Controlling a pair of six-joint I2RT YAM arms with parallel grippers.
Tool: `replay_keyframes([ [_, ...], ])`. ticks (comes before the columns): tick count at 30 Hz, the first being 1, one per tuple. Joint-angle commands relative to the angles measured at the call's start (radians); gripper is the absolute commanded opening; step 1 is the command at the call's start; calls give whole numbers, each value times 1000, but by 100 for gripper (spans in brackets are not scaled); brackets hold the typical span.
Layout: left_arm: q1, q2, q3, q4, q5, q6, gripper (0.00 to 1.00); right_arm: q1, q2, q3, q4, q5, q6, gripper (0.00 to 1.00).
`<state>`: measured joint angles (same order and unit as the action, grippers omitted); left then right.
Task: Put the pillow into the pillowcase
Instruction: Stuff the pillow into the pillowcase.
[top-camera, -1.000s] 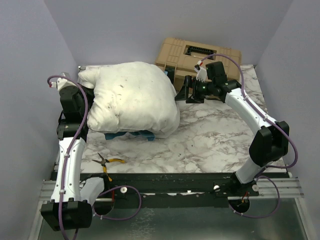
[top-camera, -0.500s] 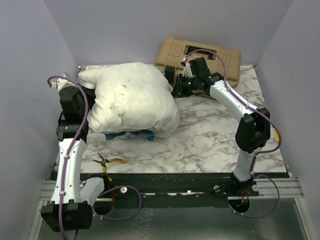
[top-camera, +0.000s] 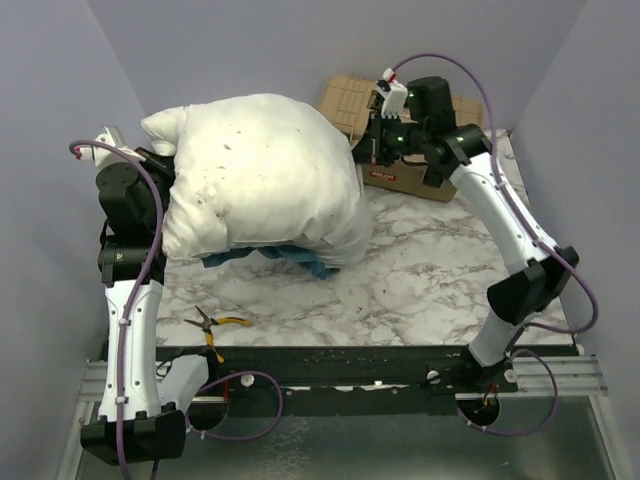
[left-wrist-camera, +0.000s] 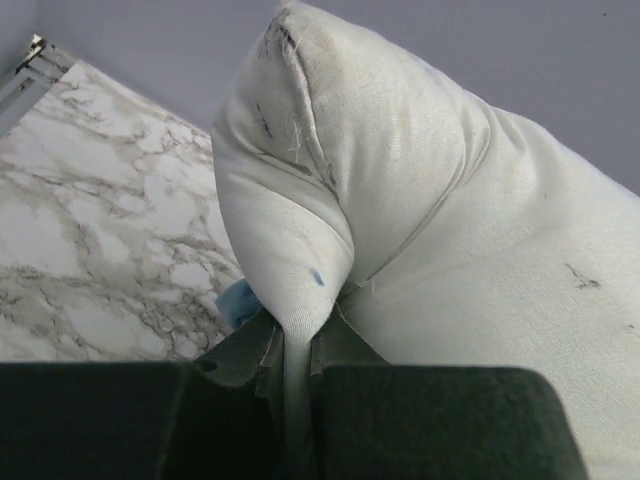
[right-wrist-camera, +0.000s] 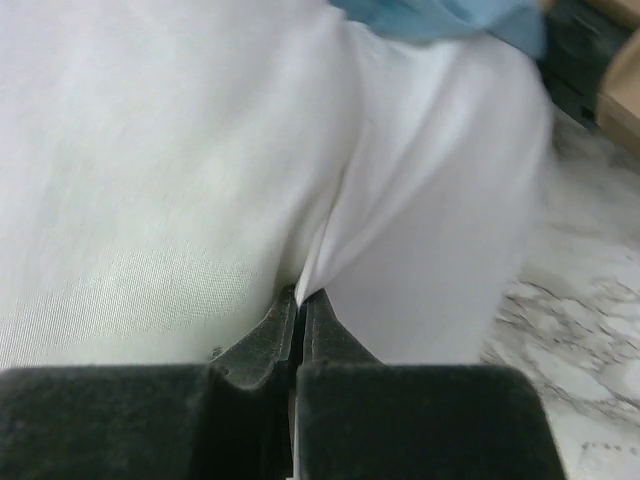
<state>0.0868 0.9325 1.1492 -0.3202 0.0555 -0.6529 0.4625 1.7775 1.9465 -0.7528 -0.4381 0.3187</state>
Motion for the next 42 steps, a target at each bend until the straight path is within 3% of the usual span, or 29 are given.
replay_keyframes([
  [1, 4, 11, 55, -6, 7, 48, 0, 1, -238, 59, 244, -333, 143, 0],
  [4, 1, 30, 65, -48, -3, 100, 0, 2, -317, -10, 416, -392, 256, 0],
  [10, -45, 6, -43, -74, 14, 190, 0, -4, -368, 14, 462, -313, 280, 0],
  [16, -180, 31, -129, -145, -42, 287, 0, -4, -359, 92, 193, -5, 122, 0],
  [19, -267, 42, -152, -154, -171, 338, 0, -4, -356, -39, 61, 124, 30, 0],
  [22, -320, 52, -186, -150, -282, 391, 0, -8, -388, -235, 45, 222, -6, 0],
  [27, -355, 68, -269, -101, -346, 470, 0, -11, -390, -493, 125, 144, 37, 0],
  [30, -360, 80, -303, -64, -358, 537, 0, -11, -343, -536, 125, 15, 54, 0],
  [35, -368, 135, -304, -42, -348, 671, 0, -10, -303, -654, 291, -243, 130, 0],
  [39, -413, 204, -288, -56, -389, 771, 15, 33, -264, -665, 299, -208, 117, 0],
  [41, -464, 236, -279, -69, -464, 829, 15, 64, -227, -599, 221, -158, 68, 0],
  [42, -491, 251, -277, -74, -501, 864, 8, 75, -213, -560, 181, -128, 49, 0],
])
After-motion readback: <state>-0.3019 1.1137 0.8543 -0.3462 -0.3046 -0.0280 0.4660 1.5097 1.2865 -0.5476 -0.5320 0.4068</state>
